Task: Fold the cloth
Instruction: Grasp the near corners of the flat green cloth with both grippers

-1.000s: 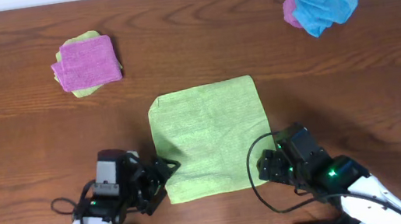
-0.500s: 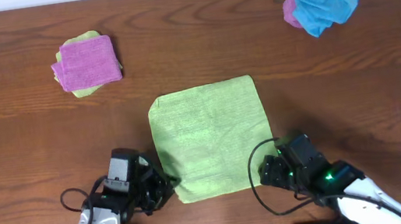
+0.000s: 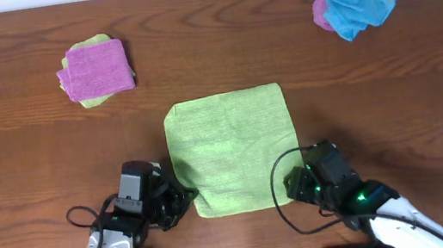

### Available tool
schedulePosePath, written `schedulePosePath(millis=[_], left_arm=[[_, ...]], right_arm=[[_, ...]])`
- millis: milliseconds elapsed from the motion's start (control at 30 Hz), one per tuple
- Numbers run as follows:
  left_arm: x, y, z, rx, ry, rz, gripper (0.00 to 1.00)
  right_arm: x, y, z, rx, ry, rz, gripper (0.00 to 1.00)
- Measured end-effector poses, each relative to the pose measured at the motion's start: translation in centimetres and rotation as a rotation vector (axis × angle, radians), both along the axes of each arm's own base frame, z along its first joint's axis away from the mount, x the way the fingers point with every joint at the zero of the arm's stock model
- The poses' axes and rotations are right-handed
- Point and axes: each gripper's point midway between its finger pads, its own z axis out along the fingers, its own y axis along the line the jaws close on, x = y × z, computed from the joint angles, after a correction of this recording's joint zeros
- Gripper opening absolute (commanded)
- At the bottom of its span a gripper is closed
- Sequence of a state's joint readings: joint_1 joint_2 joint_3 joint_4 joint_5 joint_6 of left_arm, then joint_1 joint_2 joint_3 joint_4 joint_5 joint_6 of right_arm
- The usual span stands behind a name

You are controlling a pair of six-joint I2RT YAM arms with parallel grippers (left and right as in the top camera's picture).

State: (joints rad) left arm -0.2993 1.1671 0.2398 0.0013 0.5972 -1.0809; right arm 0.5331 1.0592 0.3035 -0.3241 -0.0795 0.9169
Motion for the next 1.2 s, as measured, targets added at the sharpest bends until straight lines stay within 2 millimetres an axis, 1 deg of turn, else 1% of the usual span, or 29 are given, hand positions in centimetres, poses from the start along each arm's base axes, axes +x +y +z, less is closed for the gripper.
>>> schedulePosePath(millis=[67,200,233,367,633,800,933,1067,1200], left_arm=[[0.0,0.0,0.0,0.0,0.0,0.0,0.05],[0.0,0.0,0.0,0.001,-0.001,0.0,0.06],[0.0,0.0,0.0,0.001,-0.001,0.0,0.06],[0.0,0.0,0.0,0.001,-0.003,-0.002,0.06],[0.2,0.0,0.1,0.004,-0.021,-0.011,0.06],[1.5,1.0,0.4,0.003,-0.06,0.027,0.06],[2.0,1.8,0.7,-0.01,-0.075,0.044,0.06],[2.4,1.7,1.3,-0.042,-0.102,0.034,0.06],[2.4,1.5,1.5,-0.061,-0.109,0.021,0.06]], right_arm=[[0.4,0.2,-0.1,0.004,-0.008,0.001,0.4],[0.8,0.4,-0.5,0.001,-0.003,-0.005,0.13],[0.9,0.4,-0.6,0.0,0.0,-0.005,0.09],[0.9,0.4,-0.8,-0.001,0.006,-0.01,0.01],[0.9,0.7,-0.8,0.012,0.007,-0.005,0.01],[0.7,0.9,-0.8,0.023,0.015,0.002,0.01],[-0.4,0.5,-0.8,0.022,0.048,0.009,0.01],[-1.8,0.1,-0.5,0.024,0.078,0.016,0.02],[-1.7,0.1,0.6,0.042,0.039,0.017,0.01]])
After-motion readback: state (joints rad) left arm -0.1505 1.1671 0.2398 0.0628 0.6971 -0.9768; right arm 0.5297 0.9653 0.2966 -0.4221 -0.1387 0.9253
